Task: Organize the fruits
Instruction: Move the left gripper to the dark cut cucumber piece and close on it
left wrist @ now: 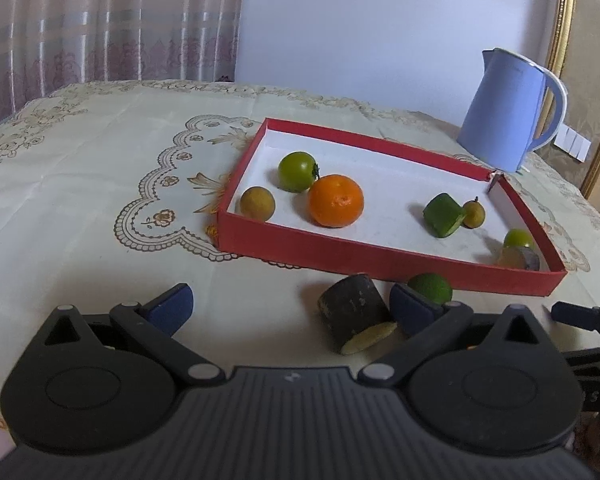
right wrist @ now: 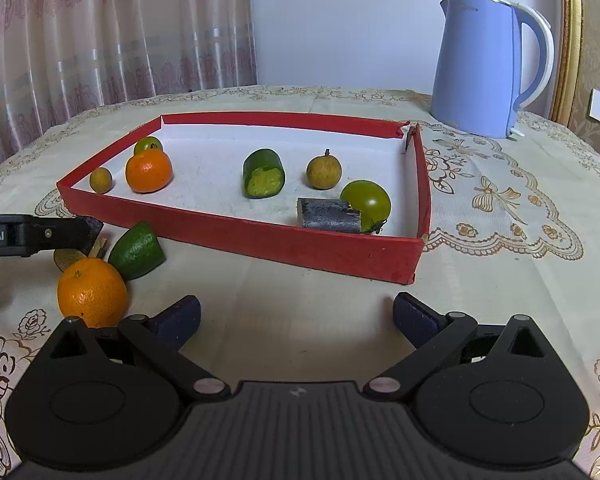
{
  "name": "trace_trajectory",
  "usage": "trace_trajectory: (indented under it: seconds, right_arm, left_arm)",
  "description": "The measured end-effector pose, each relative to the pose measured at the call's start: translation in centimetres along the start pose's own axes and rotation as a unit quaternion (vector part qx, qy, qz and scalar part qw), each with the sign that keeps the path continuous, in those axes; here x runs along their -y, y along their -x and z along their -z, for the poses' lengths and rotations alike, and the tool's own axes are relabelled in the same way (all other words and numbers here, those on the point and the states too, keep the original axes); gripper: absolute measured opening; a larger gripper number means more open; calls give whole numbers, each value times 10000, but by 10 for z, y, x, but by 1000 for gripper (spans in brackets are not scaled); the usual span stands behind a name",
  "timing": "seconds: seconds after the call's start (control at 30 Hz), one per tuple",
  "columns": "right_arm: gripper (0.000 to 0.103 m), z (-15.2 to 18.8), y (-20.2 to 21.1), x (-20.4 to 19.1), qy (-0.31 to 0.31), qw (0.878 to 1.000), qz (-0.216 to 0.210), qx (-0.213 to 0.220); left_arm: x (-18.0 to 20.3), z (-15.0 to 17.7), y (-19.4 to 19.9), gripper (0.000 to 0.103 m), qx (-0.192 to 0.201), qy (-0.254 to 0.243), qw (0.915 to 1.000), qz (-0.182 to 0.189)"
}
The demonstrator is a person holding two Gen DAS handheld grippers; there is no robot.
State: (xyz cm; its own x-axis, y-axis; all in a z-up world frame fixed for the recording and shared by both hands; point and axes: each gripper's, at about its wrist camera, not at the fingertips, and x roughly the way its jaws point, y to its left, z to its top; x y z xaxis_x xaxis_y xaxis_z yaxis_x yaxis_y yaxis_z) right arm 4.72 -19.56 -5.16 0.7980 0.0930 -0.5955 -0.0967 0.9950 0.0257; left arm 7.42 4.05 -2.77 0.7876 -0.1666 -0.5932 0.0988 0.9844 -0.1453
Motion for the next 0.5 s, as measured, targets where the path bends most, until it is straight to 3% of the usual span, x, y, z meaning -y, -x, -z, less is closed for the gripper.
trace_trajectory:
  seconds: [0.5]
  right_arm:
    - [103,0,0,0,7,10000,4,-1]
  left_arm:
    - [2,-3,0,103,-138,104,9998,-141]
